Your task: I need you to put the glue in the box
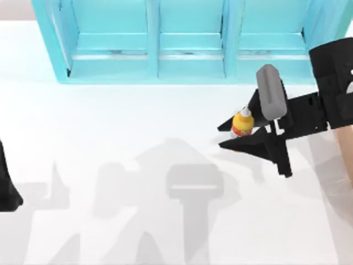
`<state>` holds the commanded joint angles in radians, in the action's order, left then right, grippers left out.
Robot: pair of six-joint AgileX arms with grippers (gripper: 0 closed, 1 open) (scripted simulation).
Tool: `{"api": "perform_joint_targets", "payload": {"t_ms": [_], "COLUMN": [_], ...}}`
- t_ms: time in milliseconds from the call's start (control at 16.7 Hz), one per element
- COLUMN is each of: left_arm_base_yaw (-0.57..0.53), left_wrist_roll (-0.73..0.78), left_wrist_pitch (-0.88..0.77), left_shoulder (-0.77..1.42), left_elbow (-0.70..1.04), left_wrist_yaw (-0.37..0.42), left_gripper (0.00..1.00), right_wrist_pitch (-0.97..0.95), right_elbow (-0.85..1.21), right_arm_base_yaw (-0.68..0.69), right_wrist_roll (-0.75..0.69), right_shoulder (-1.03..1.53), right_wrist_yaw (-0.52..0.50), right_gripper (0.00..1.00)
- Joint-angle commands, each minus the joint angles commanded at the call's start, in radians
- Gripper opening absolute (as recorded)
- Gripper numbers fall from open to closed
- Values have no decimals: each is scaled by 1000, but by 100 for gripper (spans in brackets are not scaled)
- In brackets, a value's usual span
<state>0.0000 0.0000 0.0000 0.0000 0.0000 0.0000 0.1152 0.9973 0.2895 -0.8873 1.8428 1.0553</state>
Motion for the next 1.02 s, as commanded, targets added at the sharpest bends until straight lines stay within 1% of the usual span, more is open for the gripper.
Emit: {"api": "perform_joint_targets", "payload": {"t_ms": [180, 300, 660, 1020], "left_arm_base_yaw": [0, 0, 0, 0], "left_wrist_roll": [0, 0, 0, 0], "left_wrist_pitch": [0, 0, 0, 0], "left_shoulder": [0, 0, 0, 0], "left_elbow": [0, 0, 0, 0], "left_wrist_yaw": [0, 0, 0, 0], "left_gripper": [100, 100, 100, 100], "right_wrist_pitch": [12, 45, 215, 398], "right_elbow": [3, 2, -23, -44], "right_arm_base_yaw": [-24, -93, -428, -687], "right_wrist_roll": [-24, -84, -287, -453], "right_shoulder": [-9, -27, -65, -86], "right_wrist_yaw": [3, 9, 36, 64], "right_gripper": [0, 0, 0, 0]}}
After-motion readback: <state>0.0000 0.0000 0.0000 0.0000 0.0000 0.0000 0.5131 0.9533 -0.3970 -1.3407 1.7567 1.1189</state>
